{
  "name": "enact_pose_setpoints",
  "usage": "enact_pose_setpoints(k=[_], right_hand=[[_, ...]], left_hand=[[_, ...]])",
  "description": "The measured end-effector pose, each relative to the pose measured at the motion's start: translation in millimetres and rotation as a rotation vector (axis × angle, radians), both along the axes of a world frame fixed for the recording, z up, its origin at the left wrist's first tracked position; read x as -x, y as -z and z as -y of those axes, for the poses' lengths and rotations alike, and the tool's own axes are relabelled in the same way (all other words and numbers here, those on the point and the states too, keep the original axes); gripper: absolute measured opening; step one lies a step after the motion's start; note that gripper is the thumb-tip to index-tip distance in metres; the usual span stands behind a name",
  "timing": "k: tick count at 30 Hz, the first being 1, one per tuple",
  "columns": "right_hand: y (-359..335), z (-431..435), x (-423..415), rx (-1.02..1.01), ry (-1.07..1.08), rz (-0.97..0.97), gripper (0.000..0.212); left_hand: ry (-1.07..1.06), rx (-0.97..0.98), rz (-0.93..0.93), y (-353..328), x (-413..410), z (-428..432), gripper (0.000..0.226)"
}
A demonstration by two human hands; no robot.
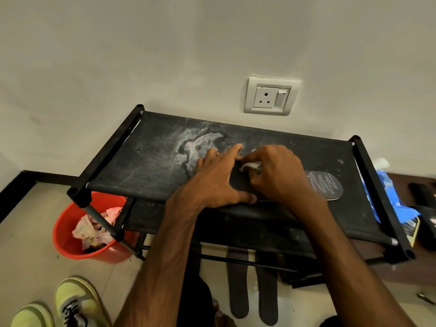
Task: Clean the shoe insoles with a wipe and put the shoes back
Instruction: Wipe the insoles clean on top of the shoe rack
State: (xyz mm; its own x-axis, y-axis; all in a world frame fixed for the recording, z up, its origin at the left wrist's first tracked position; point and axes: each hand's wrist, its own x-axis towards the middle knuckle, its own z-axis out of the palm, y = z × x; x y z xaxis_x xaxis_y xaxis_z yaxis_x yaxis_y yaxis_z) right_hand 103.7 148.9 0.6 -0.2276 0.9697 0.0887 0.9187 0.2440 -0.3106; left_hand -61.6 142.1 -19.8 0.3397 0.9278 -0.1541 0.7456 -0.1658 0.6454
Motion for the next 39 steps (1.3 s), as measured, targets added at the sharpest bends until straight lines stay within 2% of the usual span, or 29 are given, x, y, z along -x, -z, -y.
enact_pose_setpoints(k=[4,11,17,24,30,39], right_hand=[[-1.9,4.1,4.5,0.103,-0.100,-0.049,0.025],[-9.5,1.4,-31.4,0.105,0.055,-0.006,0.021],[-15.4,8.4,-24.0,0.250,-0.177,-0.075,0.021],[-2.7,1.8,-27.6,0.018,0.052,-0.065,0.018],[-2.9,3.2,-48.7,-0.159,0.185,-0.414,0.013],[0.8,1.7,-43.6,-0.066,0.093,-0.347,0.015]], left_hand=[[0.011,0.003,0.010,0.4,0.2,-2.7,0.120],[0.056,-0.062,0.024,0.0,-0.2,-1.0,0.116],[0.064,-0.066,0.037,-0.2,-0.2,-1.2,0.117],[0.048,-0.073,0.039,1.9,0.3,-0.5,0.112],[0.070,-0.085,-0.004,-5.8,2.9,-0.8,0.107],[0.085,-0.173,-0.066,-11.2,2.0,-0.9,0.090]])
